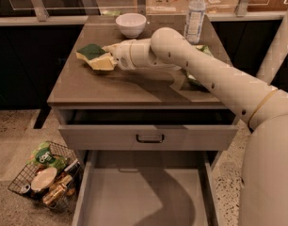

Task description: Place sponge into middle drawer

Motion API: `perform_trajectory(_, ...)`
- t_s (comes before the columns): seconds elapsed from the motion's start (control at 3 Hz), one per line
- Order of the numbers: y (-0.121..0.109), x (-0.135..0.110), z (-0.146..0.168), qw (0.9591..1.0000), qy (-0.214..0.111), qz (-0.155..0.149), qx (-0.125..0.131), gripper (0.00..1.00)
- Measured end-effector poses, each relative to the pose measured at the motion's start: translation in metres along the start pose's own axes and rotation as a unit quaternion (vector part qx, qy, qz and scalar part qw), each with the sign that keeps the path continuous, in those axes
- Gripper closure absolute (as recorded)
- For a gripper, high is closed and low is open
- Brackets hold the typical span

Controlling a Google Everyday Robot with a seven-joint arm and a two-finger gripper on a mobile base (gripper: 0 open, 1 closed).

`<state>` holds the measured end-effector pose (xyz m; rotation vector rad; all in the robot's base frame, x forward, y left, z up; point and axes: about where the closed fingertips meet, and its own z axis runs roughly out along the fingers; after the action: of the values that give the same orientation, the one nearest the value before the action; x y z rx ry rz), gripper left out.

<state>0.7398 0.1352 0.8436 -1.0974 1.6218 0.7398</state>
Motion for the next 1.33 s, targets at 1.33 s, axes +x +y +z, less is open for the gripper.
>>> perform_trajectory(1.33,0.130,0.016,-0.159,0.9980,0.044,-0.043,-0.013,1.00)
